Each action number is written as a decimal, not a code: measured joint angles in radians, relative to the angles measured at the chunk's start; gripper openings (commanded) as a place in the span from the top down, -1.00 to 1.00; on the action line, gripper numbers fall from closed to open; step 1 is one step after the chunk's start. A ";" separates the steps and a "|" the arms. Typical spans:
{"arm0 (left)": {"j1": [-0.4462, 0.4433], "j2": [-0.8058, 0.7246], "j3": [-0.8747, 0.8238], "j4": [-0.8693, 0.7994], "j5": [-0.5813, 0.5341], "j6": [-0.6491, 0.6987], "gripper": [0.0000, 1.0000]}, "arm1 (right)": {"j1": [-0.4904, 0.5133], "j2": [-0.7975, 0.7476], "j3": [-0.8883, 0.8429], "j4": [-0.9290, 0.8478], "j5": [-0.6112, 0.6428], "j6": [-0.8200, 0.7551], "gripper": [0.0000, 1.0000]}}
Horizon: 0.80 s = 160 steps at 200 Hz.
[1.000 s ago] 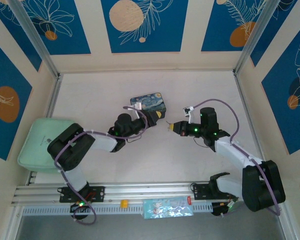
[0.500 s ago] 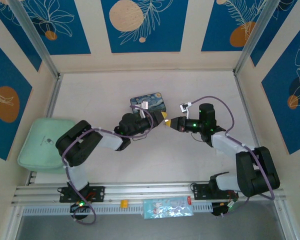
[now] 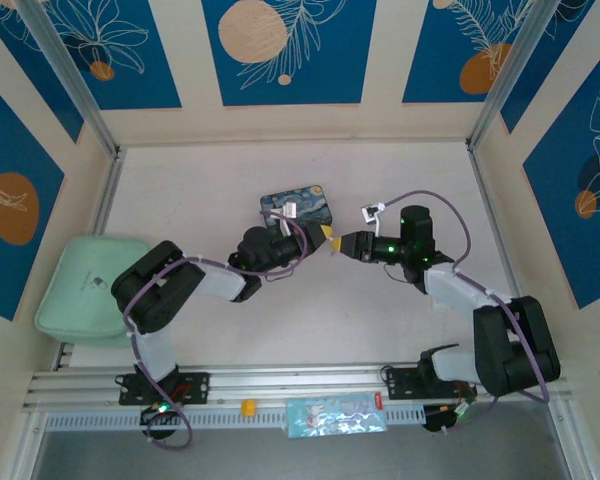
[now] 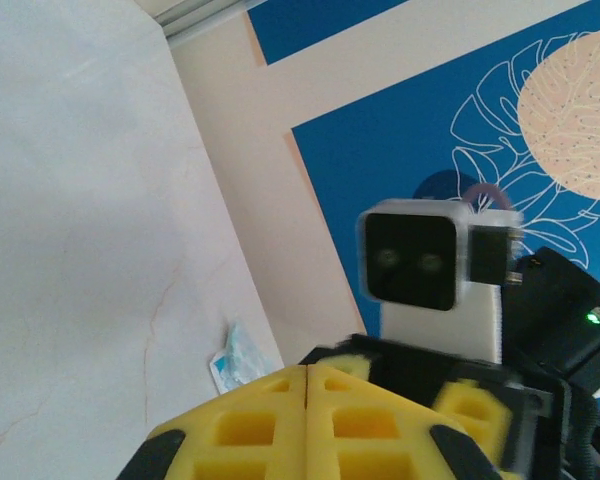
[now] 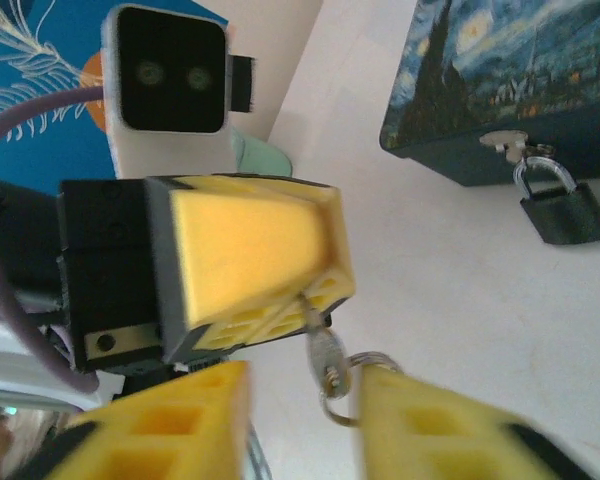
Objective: Unlock the padlock with the key
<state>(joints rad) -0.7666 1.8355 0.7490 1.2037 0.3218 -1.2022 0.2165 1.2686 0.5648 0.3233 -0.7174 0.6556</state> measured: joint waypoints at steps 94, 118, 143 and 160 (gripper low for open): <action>0.000 -0.028 0.000 -0.033 0.000 0.006 1.00 | -0.026 0.033 0.005 0.105 -0.073 -0.019 0.29; 0.000 -0.033 0.000 -0.033 0.002 0.006 1.00 | -0.014 0.034 0.005 0.116 -0.076 -0.019 0.31; 0.000 -0.036 0.000 -0.033 0.003 0.006 1.00 | -0.009 0.043 0.005 0.126 -0.080 -0.019 0.34; 0.000 -0.036 0.000 -0.032 0.003 0.006 1.00 | -0.004 0.051 0.005 0.131 -0.081 -0.019 0.35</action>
<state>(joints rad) -0.7670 1.7992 0.7490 1.1713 0.3252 -1.1965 0.2123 1.3197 0.5697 0.4541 -0.7982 0.6365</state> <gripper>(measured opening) 0.041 0.327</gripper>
